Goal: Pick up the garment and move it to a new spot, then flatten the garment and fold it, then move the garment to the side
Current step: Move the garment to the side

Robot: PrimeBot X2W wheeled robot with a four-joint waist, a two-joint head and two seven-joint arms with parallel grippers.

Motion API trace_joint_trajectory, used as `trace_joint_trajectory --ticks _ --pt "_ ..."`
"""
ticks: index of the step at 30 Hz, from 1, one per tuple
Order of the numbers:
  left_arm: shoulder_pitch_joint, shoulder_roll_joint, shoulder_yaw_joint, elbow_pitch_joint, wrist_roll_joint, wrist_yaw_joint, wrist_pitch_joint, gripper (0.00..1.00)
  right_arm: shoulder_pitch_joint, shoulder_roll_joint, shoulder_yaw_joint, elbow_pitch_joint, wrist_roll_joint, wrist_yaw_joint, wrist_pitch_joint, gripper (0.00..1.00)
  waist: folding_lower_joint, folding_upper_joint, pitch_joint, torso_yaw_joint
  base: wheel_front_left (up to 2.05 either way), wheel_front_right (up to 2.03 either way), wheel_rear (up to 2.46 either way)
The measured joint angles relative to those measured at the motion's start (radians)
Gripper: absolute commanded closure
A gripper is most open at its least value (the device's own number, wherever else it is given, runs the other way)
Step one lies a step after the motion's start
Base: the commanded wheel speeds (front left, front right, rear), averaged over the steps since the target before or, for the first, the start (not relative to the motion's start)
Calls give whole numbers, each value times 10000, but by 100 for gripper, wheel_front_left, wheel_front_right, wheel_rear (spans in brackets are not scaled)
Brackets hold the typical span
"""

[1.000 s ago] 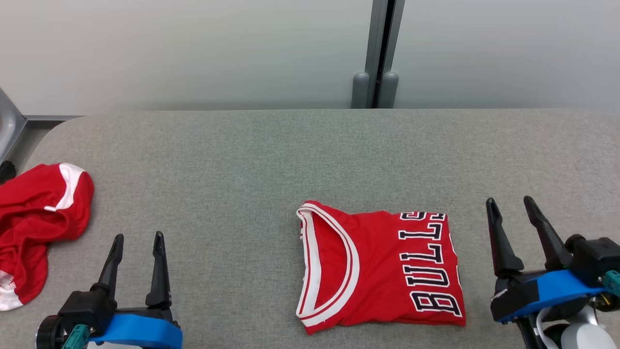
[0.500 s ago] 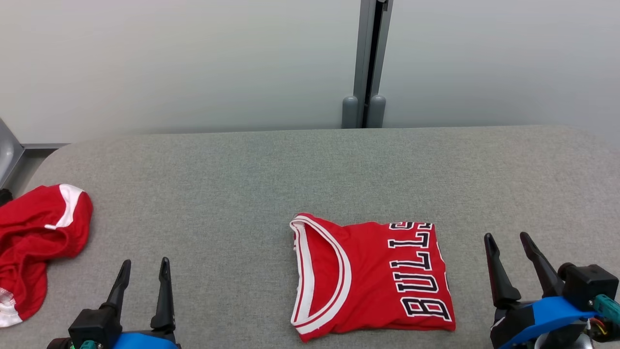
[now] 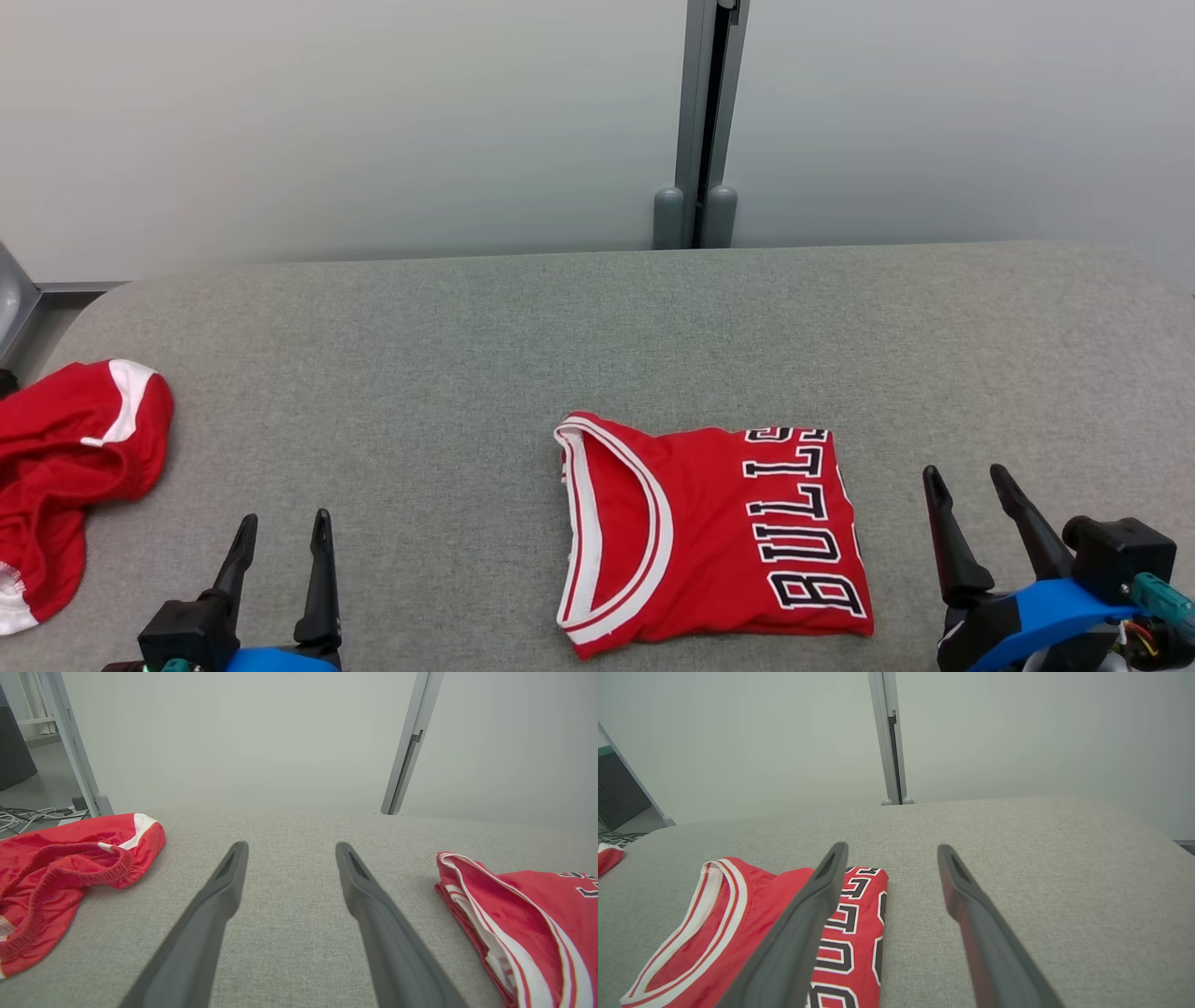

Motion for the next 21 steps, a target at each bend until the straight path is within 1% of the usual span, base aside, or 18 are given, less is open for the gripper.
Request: trace_joint_trajectory --ticks 9,11,14,16,18,21 --pt "1 17 -69 -144 -19 100 8 0 -53 42 128 73 -12 0 182 0 0 0 119 4 0 0 0" --pt "1 27 -65 -205 -29 132 8 0 -71 44 219 65 -10 0 221 0 0 0 148 6 0 0 0" --pt "0 88 -33 -355 -59 196 6 0 -378 38 566 -36 98 0 583 0 0 0 293 -47 0 0 0" --pt "-4 102 -54 -439 -56 217 12 0 -833 23 713 -63 201 0 1072 0 1 0 370 -63 0 0 0" --pt "-7 125 -65 -497 -56 265 23 0 -1216 27 721 27 274 -2 1858 0 1 0 425 -61 0 0 0" --pt "-68 146 -123 -571 -54 265 52 0 -1639 59 533 462 267 0 3503 0 0 0 515 -16 0 0 0"
